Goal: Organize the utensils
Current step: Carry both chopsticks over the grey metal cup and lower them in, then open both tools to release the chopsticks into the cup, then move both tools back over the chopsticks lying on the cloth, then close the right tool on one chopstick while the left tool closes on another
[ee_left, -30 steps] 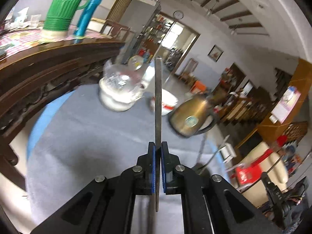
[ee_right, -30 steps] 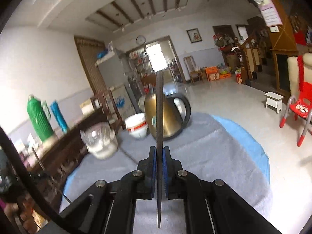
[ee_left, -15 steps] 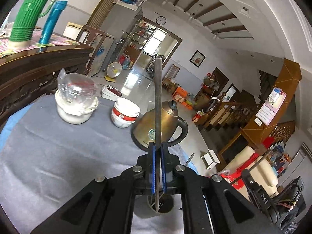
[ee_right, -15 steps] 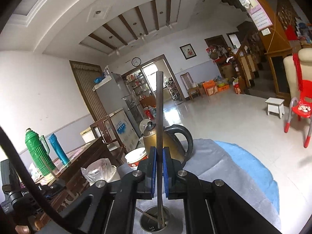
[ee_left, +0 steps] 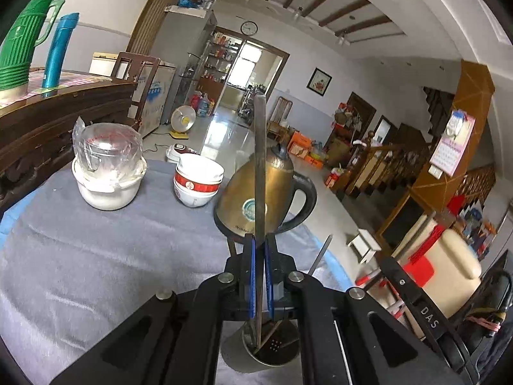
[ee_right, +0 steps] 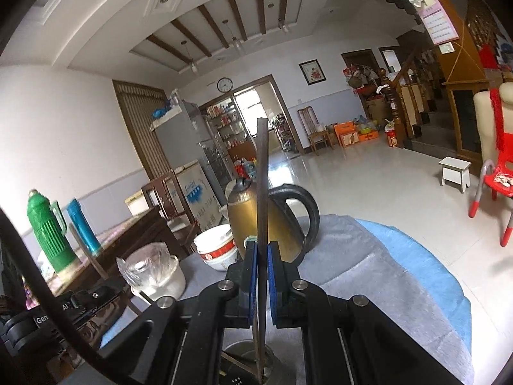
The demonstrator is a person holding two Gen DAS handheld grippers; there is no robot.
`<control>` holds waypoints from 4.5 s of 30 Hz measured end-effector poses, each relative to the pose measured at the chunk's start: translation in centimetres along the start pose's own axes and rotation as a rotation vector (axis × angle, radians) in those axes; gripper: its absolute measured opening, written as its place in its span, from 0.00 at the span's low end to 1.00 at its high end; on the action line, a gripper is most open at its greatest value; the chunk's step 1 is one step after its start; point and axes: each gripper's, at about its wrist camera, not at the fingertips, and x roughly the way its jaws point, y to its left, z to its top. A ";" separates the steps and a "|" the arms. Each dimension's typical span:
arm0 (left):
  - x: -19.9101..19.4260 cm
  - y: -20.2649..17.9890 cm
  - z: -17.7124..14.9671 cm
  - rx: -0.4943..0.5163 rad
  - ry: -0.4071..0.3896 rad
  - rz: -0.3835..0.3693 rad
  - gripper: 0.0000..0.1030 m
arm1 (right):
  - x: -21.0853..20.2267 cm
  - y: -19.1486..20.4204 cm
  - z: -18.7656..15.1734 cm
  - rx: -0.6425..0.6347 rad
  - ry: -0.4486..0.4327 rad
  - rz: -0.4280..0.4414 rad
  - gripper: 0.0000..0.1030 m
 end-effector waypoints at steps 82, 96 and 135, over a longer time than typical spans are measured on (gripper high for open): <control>-5.7 17.0 -17.0 0.037 0.512 0.386 0.71 | -3.4 0.6 -21.2 -0.057 0.659 -0.037 0.62; -5.6 15.7 -18.4 0.145 0.515 0.428 0.81 | -0.3 4.8 -20.6 -0.120 0.767 0.075 0.55; 3.6 12.8 -12.4 0.029 0.820 0.327 0.57 | 4.7 3.9 -19.6 -0.219 1.002 0.055 0.08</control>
